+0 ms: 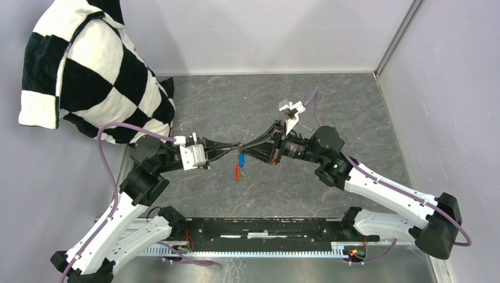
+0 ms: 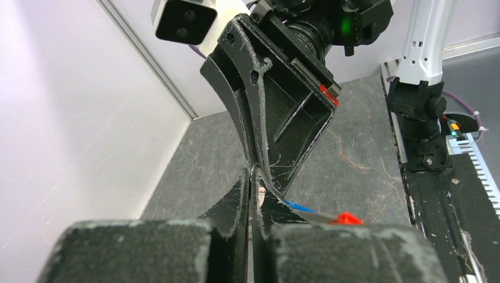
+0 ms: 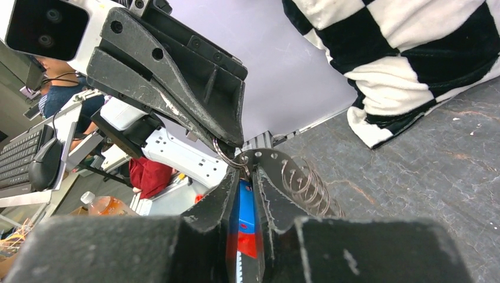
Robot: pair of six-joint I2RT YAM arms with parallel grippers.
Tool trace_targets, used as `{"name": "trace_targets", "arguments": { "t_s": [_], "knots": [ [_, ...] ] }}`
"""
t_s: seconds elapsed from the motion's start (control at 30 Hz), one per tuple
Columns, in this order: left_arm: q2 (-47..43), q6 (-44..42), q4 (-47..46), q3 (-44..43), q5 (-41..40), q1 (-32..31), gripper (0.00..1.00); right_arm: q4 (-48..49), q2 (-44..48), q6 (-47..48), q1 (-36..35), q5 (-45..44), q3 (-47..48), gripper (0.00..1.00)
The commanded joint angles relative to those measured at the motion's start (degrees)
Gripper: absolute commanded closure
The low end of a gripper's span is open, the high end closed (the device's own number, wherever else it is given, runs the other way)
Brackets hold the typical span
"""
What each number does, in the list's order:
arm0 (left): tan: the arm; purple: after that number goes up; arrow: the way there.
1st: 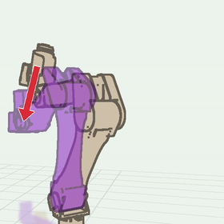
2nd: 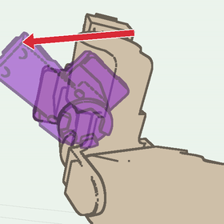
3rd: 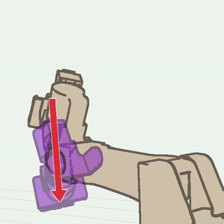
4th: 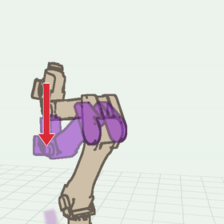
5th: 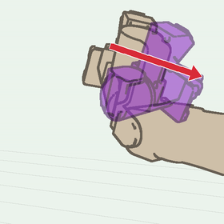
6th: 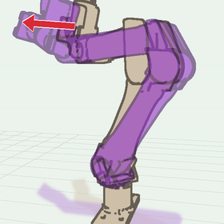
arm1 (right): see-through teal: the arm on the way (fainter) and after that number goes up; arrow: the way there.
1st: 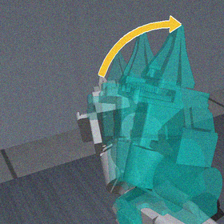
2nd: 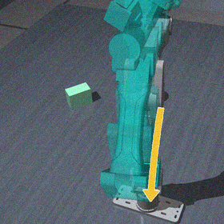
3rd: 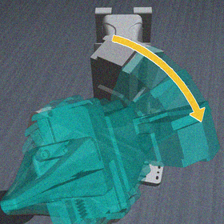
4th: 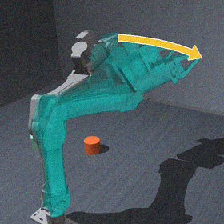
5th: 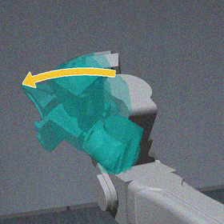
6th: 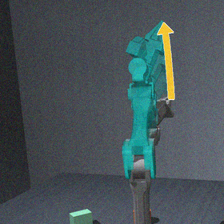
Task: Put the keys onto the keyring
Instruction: Adjust the key on the keyring.
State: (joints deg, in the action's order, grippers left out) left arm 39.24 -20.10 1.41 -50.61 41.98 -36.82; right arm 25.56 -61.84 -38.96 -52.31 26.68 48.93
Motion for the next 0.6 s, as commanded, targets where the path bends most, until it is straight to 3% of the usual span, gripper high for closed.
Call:
{"name": "trace_targets", "arguments": {
  "t_s": [0.0, 0.1, 0.23, 0.43, 0.57],
  "knots": [
    [0.1, 3.5, -6.8, -2.3, 0.8, 0.1, 0.98, 1.9, -0.7, 0.1, 0.0, 2.8, 0.3, 0.81],
    [0.4, 5.3, -7.9, -2.5, 0.9, 0.1, 0.98, 1.2, -0.7, 1.0, 0.0, 3.4, 1.2, 0.80],
    [0.7, 8.1, -9.3, -2.5, 0.8, 0.1, 0.98, -2.3, 0.0, 4.4, 0.6, 5.8, 3.5, 0.71],
    [1.2, 11.4, -10.0, -3.4, 0.7, 0.1, 0.98, -21.7, 1.9, 21.2, 2.1, 10.7, 14.1, 0.49],
    [1.3, 12.4, -10.0, -3.9, 1.3, 0.1, 0.98, -33.1, 1.0, 29.5, 3.3, 11.5, 21.4, 0.45]
  ]
}}
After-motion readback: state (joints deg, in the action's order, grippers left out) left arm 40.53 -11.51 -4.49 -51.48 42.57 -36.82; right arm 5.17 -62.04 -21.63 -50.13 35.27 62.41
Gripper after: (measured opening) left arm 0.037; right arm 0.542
